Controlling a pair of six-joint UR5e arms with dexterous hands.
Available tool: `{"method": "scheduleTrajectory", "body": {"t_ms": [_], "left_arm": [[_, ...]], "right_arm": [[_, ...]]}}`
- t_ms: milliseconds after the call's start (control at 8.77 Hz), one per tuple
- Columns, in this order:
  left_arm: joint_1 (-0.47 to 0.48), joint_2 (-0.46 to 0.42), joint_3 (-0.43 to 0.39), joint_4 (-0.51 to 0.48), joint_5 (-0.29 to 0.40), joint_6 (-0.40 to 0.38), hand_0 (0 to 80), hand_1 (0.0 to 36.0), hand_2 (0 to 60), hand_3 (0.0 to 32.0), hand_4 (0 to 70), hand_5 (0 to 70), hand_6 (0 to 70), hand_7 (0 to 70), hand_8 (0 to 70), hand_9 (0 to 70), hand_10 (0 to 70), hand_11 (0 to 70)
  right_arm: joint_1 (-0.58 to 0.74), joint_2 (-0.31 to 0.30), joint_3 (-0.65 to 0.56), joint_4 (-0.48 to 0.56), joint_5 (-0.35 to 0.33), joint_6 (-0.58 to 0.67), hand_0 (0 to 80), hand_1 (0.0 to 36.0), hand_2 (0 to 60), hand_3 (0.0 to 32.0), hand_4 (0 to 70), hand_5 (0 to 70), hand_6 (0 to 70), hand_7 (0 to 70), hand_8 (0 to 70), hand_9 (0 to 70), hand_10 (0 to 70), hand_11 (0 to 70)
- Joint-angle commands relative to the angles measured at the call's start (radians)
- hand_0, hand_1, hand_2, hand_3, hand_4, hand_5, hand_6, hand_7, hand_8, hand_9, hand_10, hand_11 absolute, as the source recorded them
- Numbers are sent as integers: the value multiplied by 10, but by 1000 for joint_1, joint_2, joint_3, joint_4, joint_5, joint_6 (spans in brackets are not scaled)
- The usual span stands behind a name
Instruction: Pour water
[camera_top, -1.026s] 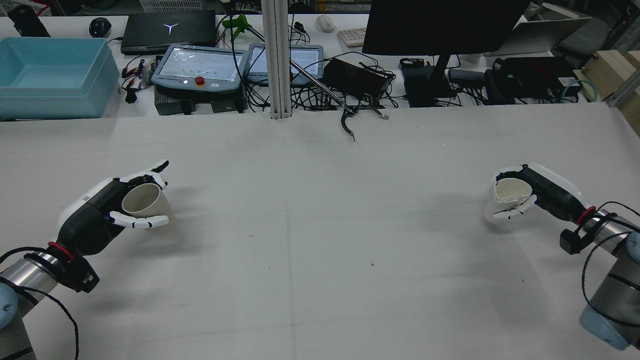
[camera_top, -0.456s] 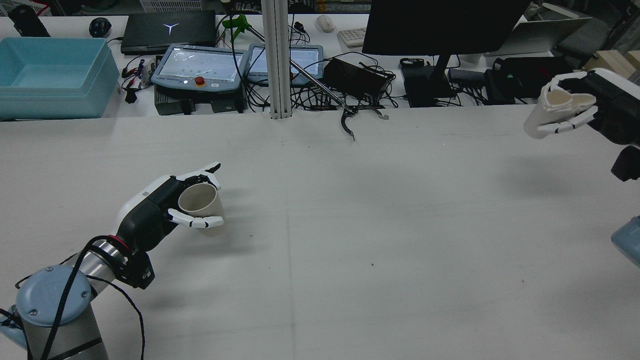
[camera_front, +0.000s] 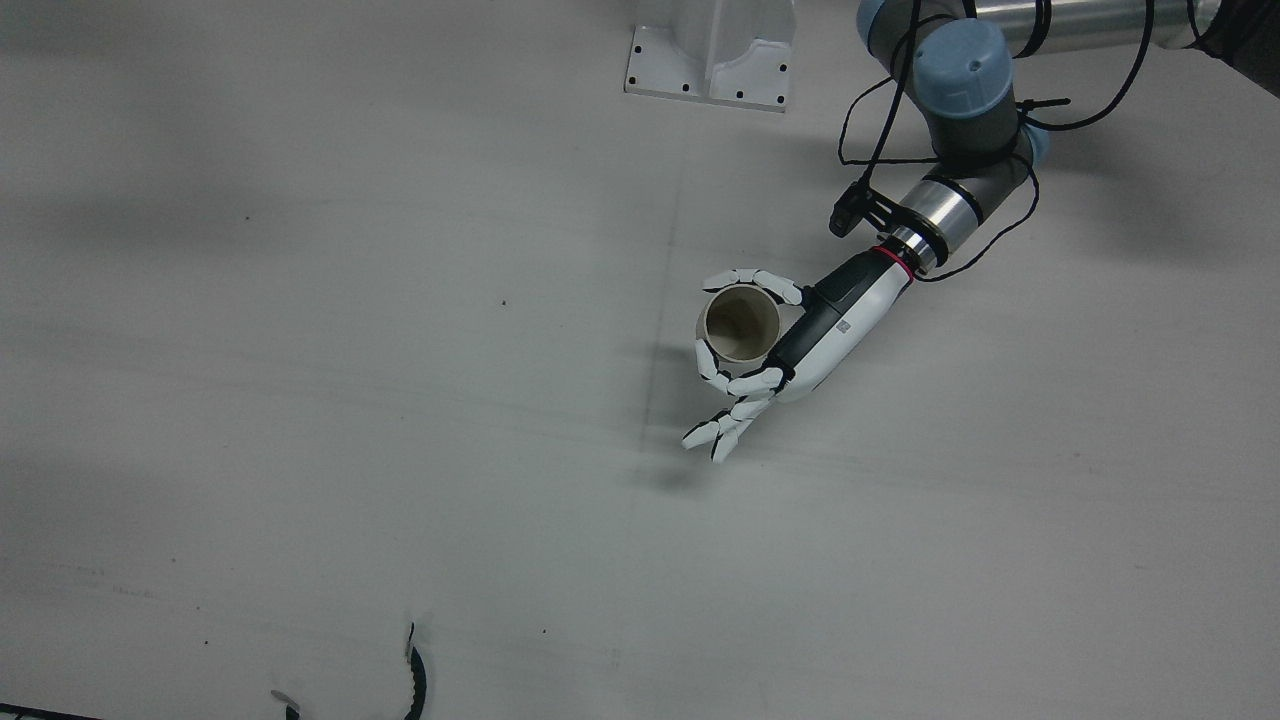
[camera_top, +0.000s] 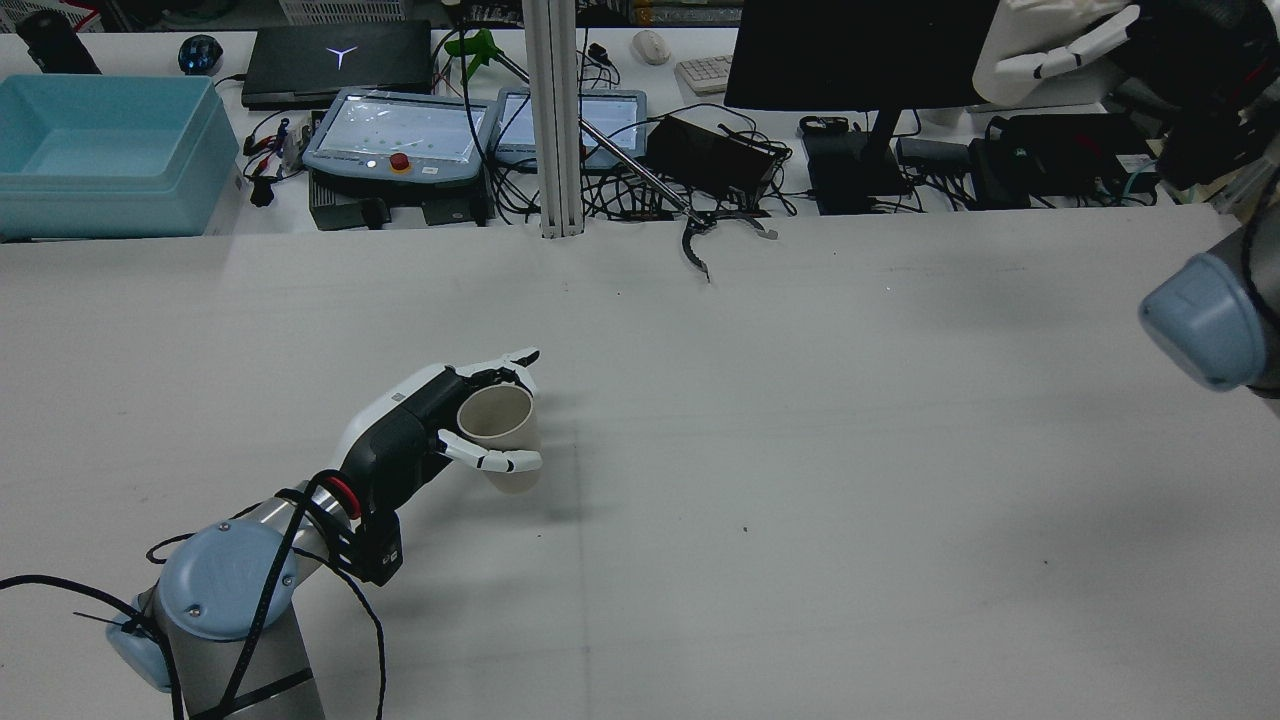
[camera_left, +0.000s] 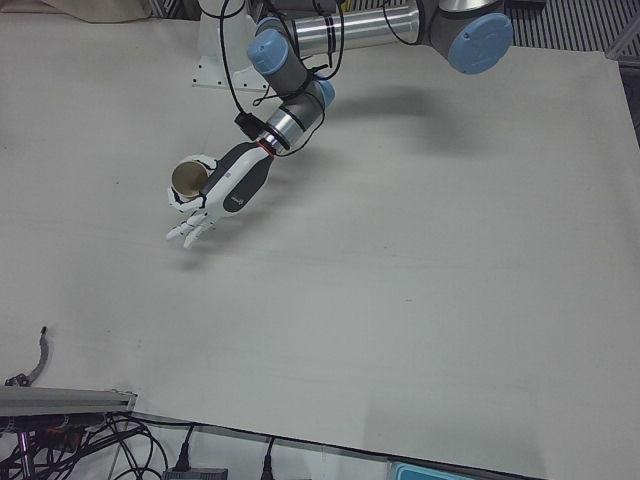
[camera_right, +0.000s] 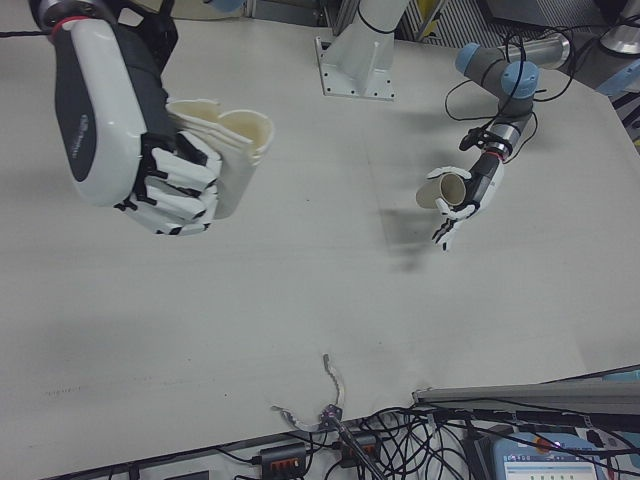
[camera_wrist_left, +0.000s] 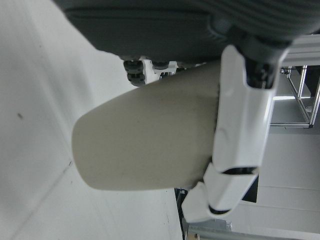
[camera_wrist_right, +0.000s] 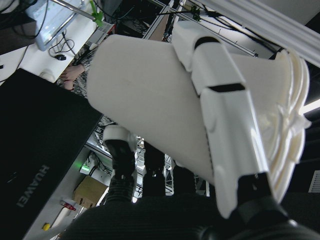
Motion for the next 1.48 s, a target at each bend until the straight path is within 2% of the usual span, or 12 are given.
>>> {"method": "scheduleTrajectory", "body": {"t_ms": [0, 114, 342, 570, 684, 798, 912, 1026, 1140, 1254, 1368], "left_arm": [[-2, -40, 2, 13, 13, -2, 686, 360, 600, 0, 578, 700, 78, 115, 9, 9, 55, 107], [-7, -40, -1, 13, 14, -5, 696, 360, 600, 0, 577, 700, 80, 116, 9, 9, 53, 105], [-16, -58, -3, 13, 14, -8, 692, 360, 600, 0, 579, 700, 81, 116, 8, 9, 53, 105], [-21, -81, -1, 14, 16, -7, 706, 360, 600, 0, 583, 700, 83, 116, 9, 9, 53, 105], [-24, -81, -1, 17, 16, -7, 722, 360, 600, 0, 590, 700, 88, 122, 10, 10, 54, 107], [-28, -75, -3, 14, 14, -10, 704, 360, 600, 0, 582, 700, 86, 119, 10, 10, 54, 106], [-41, -54, -7, -13, 16, -15, 681, 360, 600, 0, 561, 700, 78, 114, 8, 8, 55, 107], [-47, 44, -42, -59, 16, -16, 666, 360, 600, 0, 531, 700, 63, 104, 6, 6, 55, 108], [-53, 150, -70, -108, 16, -31, 664, 360, 600, 0, 515, 700, 56, 98, 4, 5, 53, 105], [-82, 251, -76, -169, 16, -60, 677, 360, 600, 0, 522, 700, 58, 101, 5, 6, 54, 106], [-117, 340, -82, -237, 23, -76, 659, 360, 600, 0, 515, 700, 55, 100, 4, 6, 53, 105]], "right_arm": [[-336, 214, 16, -108, 228, -221, 800, 360, 600, 0, 700, 700, 700, 700, 481, 570, 416, 614], [-469, 246, 14, -137, 297, -306, 800, 360, 600, 0, 700, 700, 700, 700, 483, 576, 407, 600], [-624, 247, 0, -138, 405, -450, 800, 360, 600, 0, 700, 700, 700, 700, 479, 573, 397, 586], [-653, 245, -10, -135, 444, -506, 800, 360, 600, 0, 700, 700, 700, 700, 473, 568, 404, 596], [-644, 226, 3, -130, 445, -488, 800, 360, 600, 0, 700, 700, 700, 700, 464, 558, 410, 606], [-616, 165, 34, -122, 445, -387, 800, 360, 600, 0, 629, 700, 678, 697, 445, 535, 409, 607], [-561, 17, 37, -43, 444, -159, 800, 360, 600, 0, 545, 700, 628, 633, 420, 498, 398, 593], [-512, -155, 26, 121, 441, 37, 800, 360, 600, 0, 443, 700, 596, 595, 415, 491, 436, 648], [-420, -272, 28, 243, 428, 142, 800, 360, 600, 0, 402, 679, 592, 579, 414, 488, 471, 696], [-304, -329, 28, 307, 371, 219, 800, 360, 600, 0, 395, 665, 595, 578, 419, 495, 493, 700], [-181, -369, 8, 316, 279, 253, 800, 360, 600, 0, 364, 639, 576, 566, 420, 500, 516, 700]]}}
